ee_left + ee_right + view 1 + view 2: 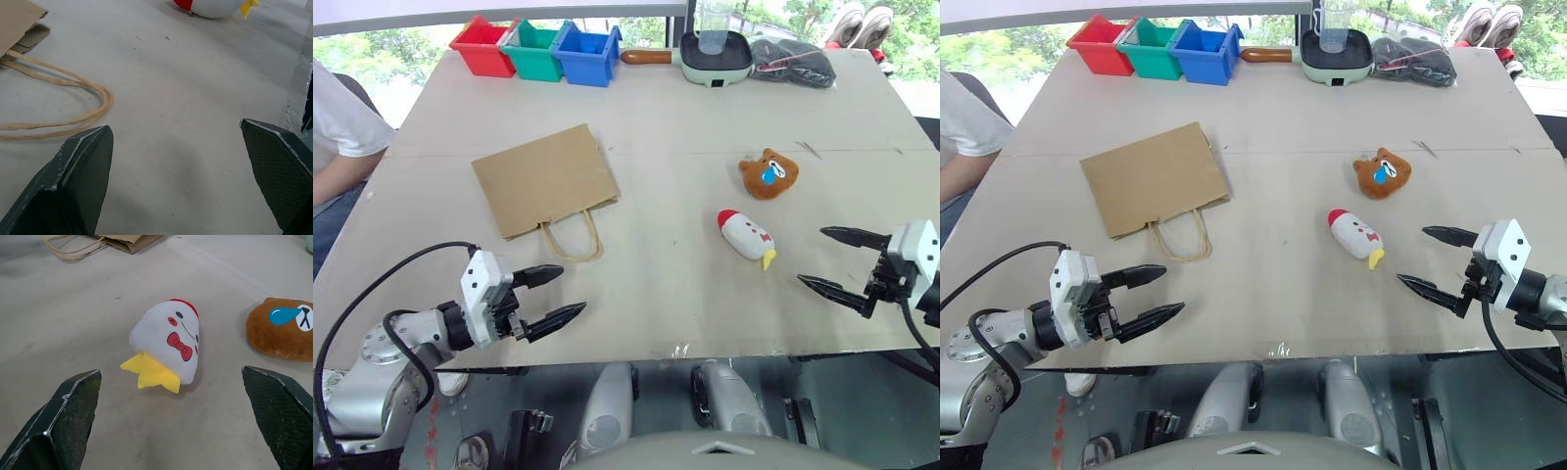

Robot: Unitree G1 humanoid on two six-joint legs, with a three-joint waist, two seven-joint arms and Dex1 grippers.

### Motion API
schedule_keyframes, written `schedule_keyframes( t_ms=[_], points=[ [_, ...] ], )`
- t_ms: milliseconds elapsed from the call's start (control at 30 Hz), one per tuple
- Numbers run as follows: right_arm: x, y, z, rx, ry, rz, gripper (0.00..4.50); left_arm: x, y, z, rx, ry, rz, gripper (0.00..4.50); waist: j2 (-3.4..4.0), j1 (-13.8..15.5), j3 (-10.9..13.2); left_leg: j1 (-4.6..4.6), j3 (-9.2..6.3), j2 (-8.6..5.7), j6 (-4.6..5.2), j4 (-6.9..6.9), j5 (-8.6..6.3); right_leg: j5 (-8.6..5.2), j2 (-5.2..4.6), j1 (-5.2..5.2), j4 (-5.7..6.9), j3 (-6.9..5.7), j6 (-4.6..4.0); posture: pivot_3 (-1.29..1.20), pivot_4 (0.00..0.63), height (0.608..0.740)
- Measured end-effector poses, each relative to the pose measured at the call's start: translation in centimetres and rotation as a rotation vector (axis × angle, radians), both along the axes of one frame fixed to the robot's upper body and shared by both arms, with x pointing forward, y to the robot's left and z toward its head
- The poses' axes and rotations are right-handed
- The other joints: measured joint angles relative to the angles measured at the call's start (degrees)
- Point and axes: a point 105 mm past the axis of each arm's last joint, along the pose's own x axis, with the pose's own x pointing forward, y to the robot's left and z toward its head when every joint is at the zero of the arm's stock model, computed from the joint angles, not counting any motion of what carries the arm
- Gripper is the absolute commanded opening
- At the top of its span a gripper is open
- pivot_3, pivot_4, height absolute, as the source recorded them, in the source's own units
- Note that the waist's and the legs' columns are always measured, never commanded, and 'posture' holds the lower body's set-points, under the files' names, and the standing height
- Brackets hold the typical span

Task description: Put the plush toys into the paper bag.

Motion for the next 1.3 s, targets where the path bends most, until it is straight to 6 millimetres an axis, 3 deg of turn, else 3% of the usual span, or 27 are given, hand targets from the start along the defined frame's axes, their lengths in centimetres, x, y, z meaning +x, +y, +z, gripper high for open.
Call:
schedule_keyframes(
  t_ms=[67,133,267,400,467,567,867,1167,1267,1300],
  points=[
    [0.1,0.0,0.0,0.001,-0.005,-0.007,4.48,0.1,0.0,0.1,-0.001,-0.004,0.004,4.50,0.00,0.00,0.00,0.01,0.00,0.00,0.00,0.00,0.00,0.00,0.00,0.00,0.00,0.00,0.00,0.00,0.150,0.740],
    [1.1,0.8,0.8,0.041,-0.060,-0.023,4.48,1.8,0.6,1.2,-0.006,-0.072,0.038,4.50,0.00,0.01,0.00,0.00,-0.08,0.02,0.00,0.08,0.00,0.00,0.05,0.00,0.08,-0.07,0.02,0.00,0.150,0.740],
    [1.6,3.7,1.6,0.086,-0.094,0.008,4.48,4.1,3.2,3.2,0.061,-0.220,0.131,4.50,0.02,-0.08,-0.01,0.02,-0.04,0.02,0.00,0.03,0.00,0.01,0.07,0.00,0.11,-0.01,-0.02,0.00,0.150,0.740],
    [1.1,5.6,1.6,0.104,-0.072,0.051,4.48,4.3,4.9,2.7,0.154,-0.238,0.122,4.50,0.00,-0.06,-0.01,-0.05,-0.03,0.01,0.00,-0.04,-0.01,0.01,0.02,-0.04,0.01,-0.04,-0.01,0.00,0.150,0.740],
    [0.2,7.8,1.7,0.126,-0.068,0.122,4.48,4.6,5.5,2.6,0.265,-0.290,0.073,4.50,0.00,0.06,-0.01,-0.04,-0.10,0.02,0.00,-0.07,-0.01,0.01,0.03,-0.04,0.03,-0.10,-0.02,0.00,0.150,0.740],
    [-0.4,8.9,1.4,0.126,-0.062,0.160,4.48,5.0,5.2,2.0,0.343,-0.341,0.011,4.50,0.00,0.23,-0.01,-0.06,-0.03,-0.03,0.00,-0.01,-0.01,0.01,-0.04,-0.03,0.01,-0.07,-0.01,0.00,0.150,0.740],
    [-0.7,9.0,0.5,0.109,-0.050,0.145,4.48,7.6,4.4,0.7,0.487,-0.421,-0.060,4.50,-0.08,0.05,-0.05,-0.04,-0.04,-0.01,0.00,0.01,-0.01,0.02,0.00,-0.02,0.05,-0.07,0.00,0.00,0.150,0.740],
    [-1.0,8.7,-0.3,0.102,-0.051,0.119,4.48,9.4,3.6,0.3,0.446,-0.425,-0.062,4.50,-0.09,0.03,-0.05,-0.04,-0.07,-0.01,0.00,0.04,0.00,0.02,0.01,-0.02,0.14,-0.09,0.01,0.00,0.150,0.740],
    [-0.9,8.8,-0.2,0.111,-0.059,0.108,4.50,9.6,3.1,0.4,0.408,-0.417,-0.066,3.73,-0.10,0.02,-0.05,-0.04,-0.08,-0.01,0.00,0.05,0.00,0.02,0.01,-0.02,0.18,-0.10,0.01,0.00,0.150,0.740],
    [-1.0,8.8,-0.1,0.114,-0.061,0.107,4.50,9.6,2.8,0.4,0.371,-0.401,-0.069,3.23,-0.10,0.02,-0.05,-0.03,-0.08,-0.02,0.00,0.06,0.00,0.02,0.00,-0.02,0.23,-0.09,0.01,0.00,0.150,0.740]
  ],
)
